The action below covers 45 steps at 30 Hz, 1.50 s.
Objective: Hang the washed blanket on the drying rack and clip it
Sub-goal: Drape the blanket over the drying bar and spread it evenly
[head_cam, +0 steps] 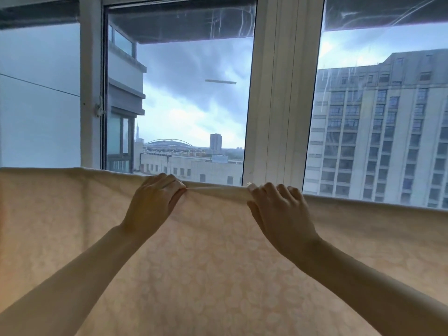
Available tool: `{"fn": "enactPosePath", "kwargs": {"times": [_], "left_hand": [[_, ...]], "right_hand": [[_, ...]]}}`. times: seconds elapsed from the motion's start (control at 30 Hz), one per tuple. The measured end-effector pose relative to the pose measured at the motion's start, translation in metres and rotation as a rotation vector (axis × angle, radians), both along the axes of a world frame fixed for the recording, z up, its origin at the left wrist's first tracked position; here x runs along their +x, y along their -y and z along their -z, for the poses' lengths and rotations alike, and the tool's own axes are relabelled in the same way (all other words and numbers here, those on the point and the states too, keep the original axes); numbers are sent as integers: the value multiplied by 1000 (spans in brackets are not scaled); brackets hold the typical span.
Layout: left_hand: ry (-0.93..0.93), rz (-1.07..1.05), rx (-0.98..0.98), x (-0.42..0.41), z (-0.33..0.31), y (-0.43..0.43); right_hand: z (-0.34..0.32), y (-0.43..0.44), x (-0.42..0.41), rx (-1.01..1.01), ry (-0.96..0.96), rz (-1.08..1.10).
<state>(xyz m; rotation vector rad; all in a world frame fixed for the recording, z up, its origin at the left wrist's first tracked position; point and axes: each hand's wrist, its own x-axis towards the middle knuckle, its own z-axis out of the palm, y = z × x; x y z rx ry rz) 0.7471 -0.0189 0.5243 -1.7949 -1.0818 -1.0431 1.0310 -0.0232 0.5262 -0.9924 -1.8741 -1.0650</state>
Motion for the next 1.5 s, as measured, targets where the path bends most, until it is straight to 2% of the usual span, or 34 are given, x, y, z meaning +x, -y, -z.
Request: {"fn": "enactPosePath", "kwargs": {"times": [0.33, 0.57, 0.67, 0.77, 0.87, 1.1, 1.3, 1.4, 1.5], "left_hand": [[-135, 272, -124, -34, -10, -16], [-27, 211, -155, -116, -11, -32], [-9, 218, -206, -147, -16, -39], [45, 288, -262, -171, -17, -45], [195, 387, -304, -182, -22, -44], [210, 312, -226, -175, -24, -39], [142, 250, 21, -173, -3, -15], [16, 184, 12, -182, 17, -19], [-17, 139, -8, -182, 20, -24]], "right_hand": [[-1, -20, -122, -9, 27, 48], [2, -31, -166, 75, 16, 85], [2, -36, -171, 45, -2, 76], [-1, -35, -171, 29, -16, 45], [-5, -33, -171, 12, -26, 7], [-7, -32, -184, -31, 9, -61], [-3, -29, -205, 47, 125, -131], [3, -33, -214, 86, 127, -137], [8, -38, -219, 70, 153, -114]]}}
